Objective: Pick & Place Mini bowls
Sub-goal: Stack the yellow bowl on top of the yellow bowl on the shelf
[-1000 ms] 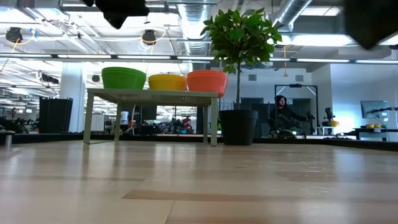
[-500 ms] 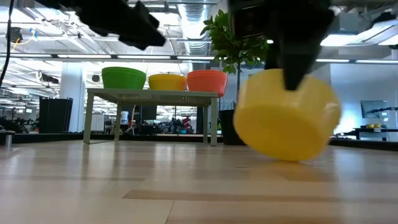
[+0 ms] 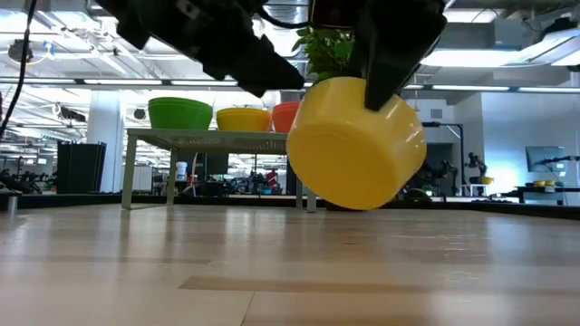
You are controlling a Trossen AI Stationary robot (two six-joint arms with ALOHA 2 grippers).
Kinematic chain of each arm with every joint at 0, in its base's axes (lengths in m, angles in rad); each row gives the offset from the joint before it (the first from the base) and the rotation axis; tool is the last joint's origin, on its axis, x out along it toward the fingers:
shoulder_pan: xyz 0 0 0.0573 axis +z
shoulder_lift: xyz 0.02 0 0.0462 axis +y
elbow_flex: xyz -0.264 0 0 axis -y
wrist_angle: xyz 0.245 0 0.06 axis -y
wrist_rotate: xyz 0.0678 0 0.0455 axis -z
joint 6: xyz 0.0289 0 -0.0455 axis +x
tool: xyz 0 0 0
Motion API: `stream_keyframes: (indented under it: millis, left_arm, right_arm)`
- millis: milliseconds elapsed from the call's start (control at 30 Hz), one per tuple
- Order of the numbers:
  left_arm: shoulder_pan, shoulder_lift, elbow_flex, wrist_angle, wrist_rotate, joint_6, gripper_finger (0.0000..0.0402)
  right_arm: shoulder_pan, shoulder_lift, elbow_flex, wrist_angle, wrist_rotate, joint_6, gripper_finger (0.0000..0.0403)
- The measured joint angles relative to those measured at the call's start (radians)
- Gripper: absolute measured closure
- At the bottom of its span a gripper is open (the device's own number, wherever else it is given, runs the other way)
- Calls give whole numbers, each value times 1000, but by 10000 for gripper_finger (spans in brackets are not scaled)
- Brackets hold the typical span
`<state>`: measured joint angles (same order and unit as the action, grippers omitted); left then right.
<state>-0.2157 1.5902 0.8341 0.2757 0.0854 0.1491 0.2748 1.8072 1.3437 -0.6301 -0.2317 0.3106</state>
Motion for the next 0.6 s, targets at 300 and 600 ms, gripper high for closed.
stream_keyframes:
  millis: [300, 600]
  left_arm:
    - [29, 28, 24, -5, 103, 4, 302]
    - [30, 29, 24, -5, 94, 4, 302]
  right_arm:
    - [-40, 0, 0, 20, 0, -133, 402]
    - [-70, -3, 0, 36, -12, -197, 402]
